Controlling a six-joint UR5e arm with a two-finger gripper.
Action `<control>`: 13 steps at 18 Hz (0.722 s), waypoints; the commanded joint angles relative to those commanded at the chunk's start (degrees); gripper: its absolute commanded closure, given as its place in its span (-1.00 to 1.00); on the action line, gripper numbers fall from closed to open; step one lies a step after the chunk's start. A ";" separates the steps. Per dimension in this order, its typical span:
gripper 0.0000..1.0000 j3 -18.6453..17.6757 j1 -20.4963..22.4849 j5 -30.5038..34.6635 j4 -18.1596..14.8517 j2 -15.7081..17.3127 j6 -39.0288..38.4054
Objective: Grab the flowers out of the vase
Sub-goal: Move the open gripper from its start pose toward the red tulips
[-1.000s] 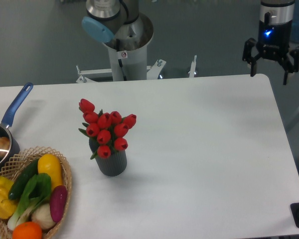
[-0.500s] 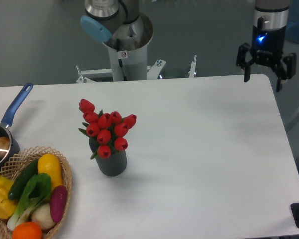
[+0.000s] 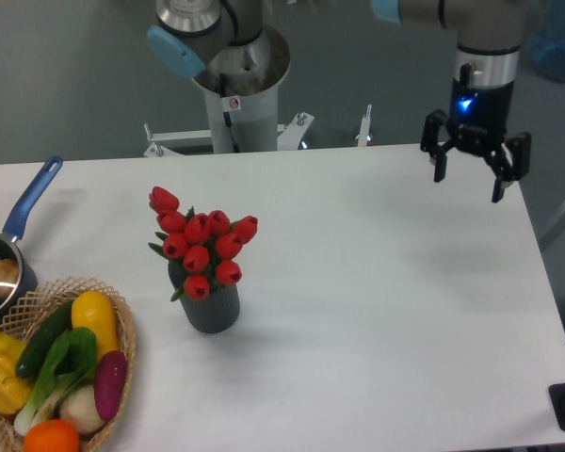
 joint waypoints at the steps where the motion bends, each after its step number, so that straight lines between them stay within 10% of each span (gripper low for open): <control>1: -1.00 -0.53 0.00 -1.23 0.00 -0.09 0.35; 13: -1.00 -1.85 -4.13 -4.41 -0.18 -4.13 -0.17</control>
